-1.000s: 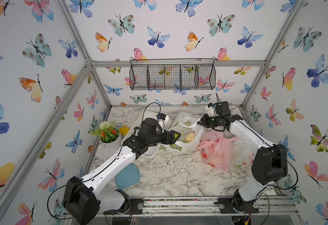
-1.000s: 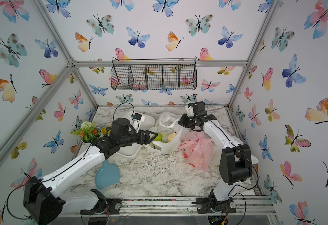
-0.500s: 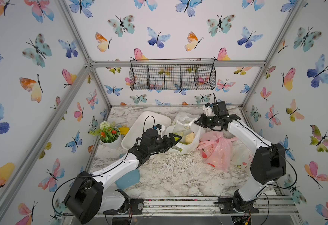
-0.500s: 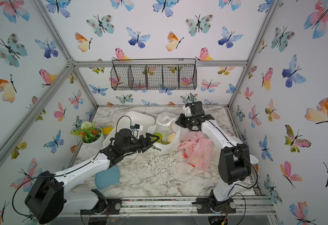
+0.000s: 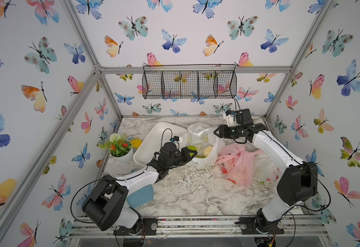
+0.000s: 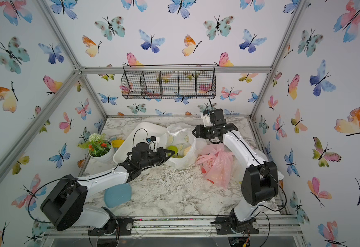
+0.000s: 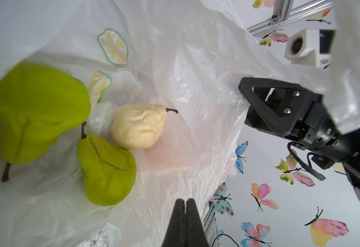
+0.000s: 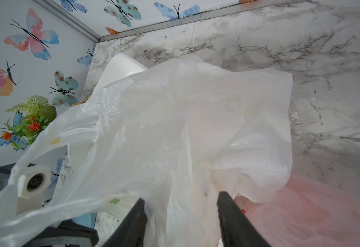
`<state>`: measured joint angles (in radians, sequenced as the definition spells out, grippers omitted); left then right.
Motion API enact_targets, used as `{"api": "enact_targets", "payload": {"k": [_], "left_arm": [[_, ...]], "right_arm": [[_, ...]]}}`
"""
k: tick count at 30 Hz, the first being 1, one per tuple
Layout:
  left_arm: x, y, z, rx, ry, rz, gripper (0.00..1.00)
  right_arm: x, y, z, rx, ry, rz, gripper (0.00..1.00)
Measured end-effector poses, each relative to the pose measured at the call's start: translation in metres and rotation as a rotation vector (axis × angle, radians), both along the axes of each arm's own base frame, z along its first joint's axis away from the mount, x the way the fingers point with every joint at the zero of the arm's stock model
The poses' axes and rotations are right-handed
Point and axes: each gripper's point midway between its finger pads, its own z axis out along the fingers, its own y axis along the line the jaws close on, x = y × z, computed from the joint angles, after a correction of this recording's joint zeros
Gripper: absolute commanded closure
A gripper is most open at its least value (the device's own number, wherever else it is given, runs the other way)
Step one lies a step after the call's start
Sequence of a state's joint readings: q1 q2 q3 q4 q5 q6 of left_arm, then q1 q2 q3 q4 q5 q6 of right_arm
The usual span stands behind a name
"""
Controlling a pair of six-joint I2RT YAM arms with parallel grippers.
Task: Place the pears into plastic bags & tie knots
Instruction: Place the plastic bag at the center of the board.
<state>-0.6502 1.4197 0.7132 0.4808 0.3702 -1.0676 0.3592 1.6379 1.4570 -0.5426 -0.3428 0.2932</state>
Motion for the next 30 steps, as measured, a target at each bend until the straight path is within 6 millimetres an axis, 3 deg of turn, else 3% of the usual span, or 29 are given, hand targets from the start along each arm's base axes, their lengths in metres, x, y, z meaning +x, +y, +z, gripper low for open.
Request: {"api": "enact_targets", "payload": {"k": [4, 8, 15, 23, 27, 30], "left_arm": [[0.000, 0.004, 0.006, 0.000, -0.040, 0.011, 0.99], [-0.003, 0.006, 0.000, 0.003, -0.045, 0.010, 0.99], [-0.006, 0.008, -0.006, 0.001, -0.046, 0.009, 0.99], [-0.009, 0.009, -0.002, -0.012, -0.060, 0.002, 0.98], [-0.011, 0.011, -0.003, -0.011, -0.059, 0.003, 0.98], [-0.014, 0.013, -0.005, -0.008, -0.056, 0.003, 0.98]], "right_arm": [[-0.028, 0.035, 0.027, -0.184, -0.229, 0.181, 0.30], [-0.056, 0.071, 0.057, -0.303, -0.442, 0.381, 0.27], [-0.047, 0.109, 0.096, -0.418, -0.659, 0.518, 0.25], [-0.005, 0.156, 0.069, -0.509, -0.679, 0.632, 0.34], [-0.001, 0.167, 0.046, -0.515, -0.643, 0.690, 0.38], [0.002, 0.171, 0.026, -0.528, -0.609, 0.714, 0.49]]}}
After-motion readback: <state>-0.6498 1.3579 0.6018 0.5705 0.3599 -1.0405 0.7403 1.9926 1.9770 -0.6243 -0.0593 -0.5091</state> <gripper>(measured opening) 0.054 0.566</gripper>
